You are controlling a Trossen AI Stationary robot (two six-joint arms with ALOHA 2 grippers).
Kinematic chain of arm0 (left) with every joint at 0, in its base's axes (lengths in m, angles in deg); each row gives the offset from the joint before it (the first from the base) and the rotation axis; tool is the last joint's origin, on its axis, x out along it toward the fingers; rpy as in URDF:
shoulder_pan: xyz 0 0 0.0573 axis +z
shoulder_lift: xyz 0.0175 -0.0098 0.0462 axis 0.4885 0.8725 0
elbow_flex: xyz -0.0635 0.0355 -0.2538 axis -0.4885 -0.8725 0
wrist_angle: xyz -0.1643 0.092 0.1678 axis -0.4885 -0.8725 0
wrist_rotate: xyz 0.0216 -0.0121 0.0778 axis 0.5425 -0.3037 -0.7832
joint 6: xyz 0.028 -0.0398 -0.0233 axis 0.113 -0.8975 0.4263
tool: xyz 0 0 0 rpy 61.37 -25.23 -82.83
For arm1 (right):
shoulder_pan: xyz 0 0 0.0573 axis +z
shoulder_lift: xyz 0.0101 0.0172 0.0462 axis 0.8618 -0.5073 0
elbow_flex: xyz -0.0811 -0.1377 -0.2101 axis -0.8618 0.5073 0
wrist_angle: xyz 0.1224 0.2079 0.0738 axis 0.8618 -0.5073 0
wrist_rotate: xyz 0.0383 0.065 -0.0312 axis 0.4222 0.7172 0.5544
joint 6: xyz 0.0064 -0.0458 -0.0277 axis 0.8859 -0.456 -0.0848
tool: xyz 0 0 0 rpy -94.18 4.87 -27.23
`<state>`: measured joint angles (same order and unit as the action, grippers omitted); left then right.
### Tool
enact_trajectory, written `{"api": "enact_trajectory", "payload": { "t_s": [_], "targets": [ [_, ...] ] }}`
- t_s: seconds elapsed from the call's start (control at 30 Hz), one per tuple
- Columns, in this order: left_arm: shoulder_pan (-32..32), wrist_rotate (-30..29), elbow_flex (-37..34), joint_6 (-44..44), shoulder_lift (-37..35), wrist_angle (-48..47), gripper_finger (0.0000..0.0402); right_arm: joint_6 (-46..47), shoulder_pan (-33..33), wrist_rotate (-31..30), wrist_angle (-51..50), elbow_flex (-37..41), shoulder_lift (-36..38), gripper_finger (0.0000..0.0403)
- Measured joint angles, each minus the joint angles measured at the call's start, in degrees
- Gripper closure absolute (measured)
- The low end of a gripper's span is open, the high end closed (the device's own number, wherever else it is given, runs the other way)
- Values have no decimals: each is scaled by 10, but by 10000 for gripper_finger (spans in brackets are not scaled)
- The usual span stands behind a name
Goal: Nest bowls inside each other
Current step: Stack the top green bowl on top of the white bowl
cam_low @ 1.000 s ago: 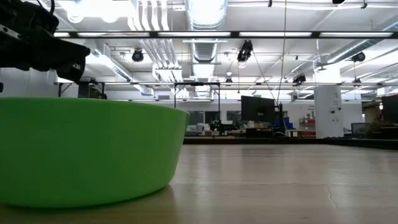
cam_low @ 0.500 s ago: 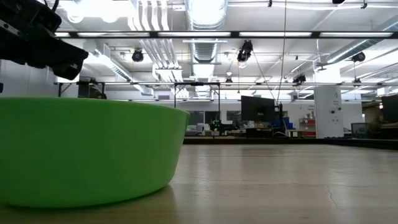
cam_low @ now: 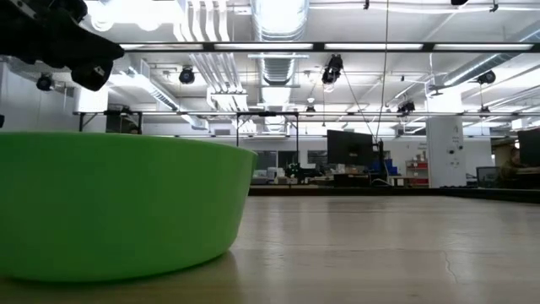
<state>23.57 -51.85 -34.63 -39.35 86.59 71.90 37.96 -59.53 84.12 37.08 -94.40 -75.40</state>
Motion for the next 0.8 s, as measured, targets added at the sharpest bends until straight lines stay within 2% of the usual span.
{"api": "enact_trajectory", "payload": {
  "t_s": [0.23, 0.43, 0.8],
  "targets": [
    [0, 0, 78, -11, 71, -55, 364, 0, 0, 0, 0, 0, 0, 369],
    [0, -1, 161, -30, 147, -145, 364, 0, 0, 0, 0, 0, 0, 369],
    [2, -25, 282, -193, 290, -269, 364, 0, 0, 0, 0, 0, 0, 369]
  ]
}}
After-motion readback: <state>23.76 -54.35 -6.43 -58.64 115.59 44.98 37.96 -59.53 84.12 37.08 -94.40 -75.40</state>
